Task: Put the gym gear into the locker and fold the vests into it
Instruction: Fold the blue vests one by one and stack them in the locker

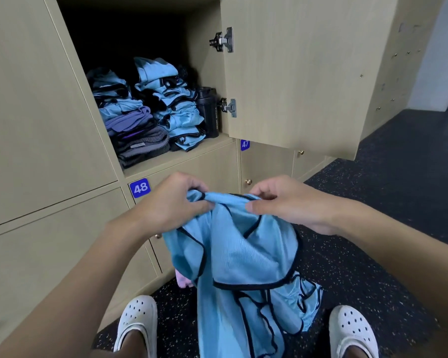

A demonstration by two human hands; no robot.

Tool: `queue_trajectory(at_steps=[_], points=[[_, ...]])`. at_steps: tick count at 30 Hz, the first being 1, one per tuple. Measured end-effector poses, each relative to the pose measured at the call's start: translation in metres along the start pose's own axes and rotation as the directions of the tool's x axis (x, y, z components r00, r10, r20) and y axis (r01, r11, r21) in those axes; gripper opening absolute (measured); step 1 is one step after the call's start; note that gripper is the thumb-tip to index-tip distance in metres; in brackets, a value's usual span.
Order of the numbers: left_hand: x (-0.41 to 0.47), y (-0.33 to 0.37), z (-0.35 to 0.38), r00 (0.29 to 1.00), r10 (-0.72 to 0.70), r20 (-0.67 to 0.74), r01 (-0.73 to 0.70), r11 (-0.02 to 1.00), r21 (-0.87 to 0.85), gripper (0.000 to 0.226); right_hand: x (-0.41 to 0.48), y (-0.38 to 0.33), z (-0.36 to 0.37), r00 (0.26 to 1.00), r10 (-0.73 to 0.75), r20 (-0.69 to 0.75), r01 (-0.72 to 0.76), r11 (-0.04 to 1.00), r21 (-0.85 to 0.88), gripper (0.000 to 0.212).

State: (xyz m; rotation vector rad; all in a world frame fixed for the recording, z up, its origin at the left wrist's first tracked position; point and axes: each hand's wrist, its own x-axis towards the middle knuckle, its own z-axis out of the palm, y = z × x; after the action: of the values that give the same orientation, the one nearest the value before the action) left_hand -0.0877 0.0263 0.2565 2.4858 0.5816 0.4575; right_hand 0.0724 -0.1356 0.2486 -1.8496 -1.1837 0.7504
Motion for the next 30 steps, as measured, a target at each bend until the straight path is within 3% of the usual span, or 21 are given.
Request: queue_trajectory(at_steps=[1,5,7,11,13,17,19,21,24,30], points=[[-0.001,0.002,0.001,0.999,0.016,0.032,-0.016,1.0,-0.02,0.009,0.001,0.0,0.0,0.999,-0.014,-0.039,0.016,0.999,0.045,0.011],[-0.007,0.02,0.011,0.979,0.148,0.137,-0.102,0.95,-0.296,0.044,0.004,-0.004,0.004,0.984,-0.06,-0.166,0.09,0.98,0.179,0.008],[-0.007,0.028,0.02,0.974,0.174,0.145,-0.108,0.919,-0.378,0.047,0.005,-0.004,0.005,0.975,-0.071,-0.211,0.117,0.97,0.212,0.009],[-0.003,0.033,0.034,0.996,0.049,0.077,-0.012,0.908,-0.42,0.024,0.008,-0.005,0.005,0.955,-0.061,-0.291,0.123,0.972,0.2,0.015],[-0.002,0.034,0.033,0.999,-0.024,-0.026,0.01,0.906,-0.424,0.01,0.006,-0.004,0.003,0.961,-0.028,-0.276,0.086,0.976,0.201,0.022],[0.003,0.032,0.024,0.961,-0.174,-0.216,0.03,0.839,-0.544,0.013,0.001,0.001,0.0,0.997,0.037,-0.07,-0.024,0.985,0.173,0.032],[0.004,0.03,0.02,0.941,-0.236,-0.243,0.045,0.798,-0.6,0.011,0.002,0.002,0.0,0.992,0.041,-0.115,-0.022,0.986,0.163,0.023],[0.004,0.028,0.019,0.942,-0.228,-0.246,0.041,0.807,-0.589,0.007,0.003,0.0,-0.001,0.98,0.04,-0.196,0.01,0.969,0.246,0.016],[0.001,0.027,0.021,0.959,-0.1,-0.265,-0.024,0.903,-0.428,0.029,0.004,-0.005,-0.003,0.961,0.048,-0.272,0.043,0.946,0.321,0.021],[-0.009,0.035,0.026,0.999,-0.026,-0.027,0.014,0.928,-0.373,0.04,0.004,-0.009,-0.004,0.94,0.097,-0.327,0.092,0.851,0.517,0.025]])
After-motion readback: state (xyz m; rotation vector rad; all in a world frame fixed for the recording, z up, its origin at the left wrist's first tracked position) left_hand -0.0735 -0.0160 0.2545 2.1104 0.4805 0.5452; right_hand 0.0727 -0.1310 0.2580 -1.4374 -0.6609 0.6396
